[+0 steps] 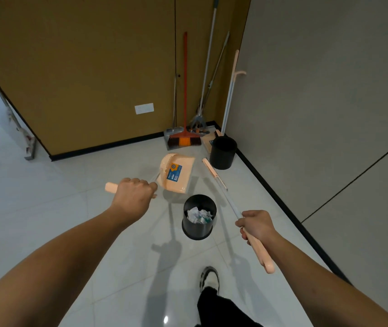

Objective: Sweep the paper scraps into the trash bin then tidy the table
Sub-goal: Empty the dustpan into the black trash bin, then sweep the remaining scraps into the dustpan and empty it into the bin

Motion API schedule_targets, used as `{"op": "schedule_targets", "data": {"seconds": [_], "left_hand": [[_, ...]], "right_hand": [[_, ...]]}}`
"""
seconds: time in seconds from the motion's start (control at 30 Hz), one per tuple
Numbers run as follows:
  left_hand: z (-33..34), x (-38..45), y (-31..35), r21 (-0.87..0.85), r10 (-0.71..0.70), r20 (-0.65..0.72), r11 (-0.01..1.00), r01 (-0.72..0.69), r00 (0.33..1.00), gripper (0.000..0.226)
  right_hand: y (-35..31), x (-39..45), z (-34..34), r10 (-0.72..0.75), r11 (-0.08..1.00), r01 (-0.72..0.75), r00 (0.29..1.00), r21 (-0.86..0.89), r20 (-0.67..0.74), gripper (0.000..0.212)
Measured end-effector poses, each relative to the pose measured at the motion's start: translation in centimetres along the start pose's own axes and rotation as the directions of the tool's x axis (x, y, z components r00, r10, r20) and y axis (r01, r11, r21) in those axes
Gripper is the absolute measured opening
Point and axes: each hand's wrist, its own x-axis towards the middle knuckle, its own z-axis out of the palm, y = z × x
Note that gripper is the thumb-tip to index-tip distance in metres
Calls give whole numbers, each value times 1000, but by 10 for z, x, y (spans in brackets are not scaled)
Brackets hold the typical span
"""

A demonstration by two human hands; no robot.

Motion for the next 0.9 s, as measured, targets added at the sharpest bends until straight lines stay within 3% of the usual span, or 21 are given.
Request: {"op": "schedule_targets", "data": {"seconds": [0.1,0.2,0.37,0.67,0.9], "left_hand": [[22,33,-10,-109,-134,39,984,138,990,30],[44,79,-23,-195,-221,81,953,233,972,27],[84,160,-43,-258,-320,198,895,365,926,19],[153,257,-52,-244,-249,398,899,364,883,28],[182,298,-64,-204,-303,493,872,446,816,27]], "right_hand": [[-20,38,8,31,999,-31,1000,22,4,36],[-44,92,19,66,998,-66,998,13,-15,13],[-85,196,35,222,975,-222,975,-14,-6,14],[-134,336,66,441,896,-443,896,28,40,11],[-143,381,114,500,865,-499,855,-43,139,14]]}}
